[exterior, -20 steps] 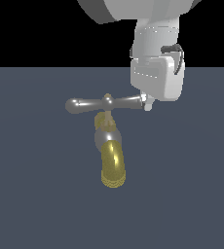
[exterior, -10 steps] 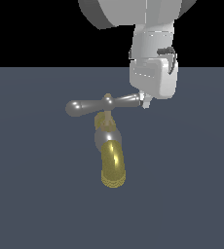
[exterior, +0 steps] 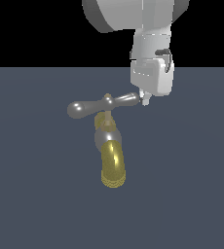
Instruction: Turn on the faucet by rotating a designated handle.
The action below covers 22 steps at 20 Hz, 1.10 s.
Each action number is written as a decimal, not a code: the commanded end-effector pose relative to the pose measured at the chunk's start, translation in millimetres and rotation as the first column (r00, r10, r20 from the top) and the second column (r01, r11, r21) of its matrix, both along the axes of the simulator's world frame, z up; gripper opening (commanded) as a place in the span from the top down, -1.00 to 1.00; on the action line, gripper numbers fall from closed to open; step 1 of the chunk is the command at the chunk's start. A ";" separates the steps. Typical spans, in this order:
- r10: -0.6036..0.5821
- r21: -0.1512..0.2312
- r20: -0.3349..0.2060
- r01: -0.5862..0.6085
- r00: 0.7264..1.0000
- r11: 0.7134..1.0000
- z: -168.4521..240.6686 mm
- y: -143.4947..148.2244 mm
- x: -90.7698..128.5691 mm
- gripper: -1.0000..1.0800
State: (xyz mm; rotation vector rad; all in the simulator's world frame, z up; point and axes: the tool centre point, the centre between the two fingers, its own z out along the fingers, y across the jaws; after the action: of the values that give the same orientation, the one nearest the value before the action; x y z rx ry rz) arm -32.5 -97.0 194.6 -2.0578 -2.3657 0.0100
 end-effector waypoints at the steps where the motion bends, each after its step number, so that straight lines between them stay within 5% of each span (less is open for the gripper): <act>1: -0.002 0.000 0.000 0.002 1.000 1.000 -0.1 -1.4 -0.3 1.00; 22: 0.013 0.001 0.009 -0.013 1.000 1.000 2.2 67.9 67.8 1.00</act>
State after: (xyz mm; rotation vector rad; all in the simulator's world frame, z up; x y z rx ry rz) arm 26.6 -62.7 194.6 -2.1005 -2.3401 0.0203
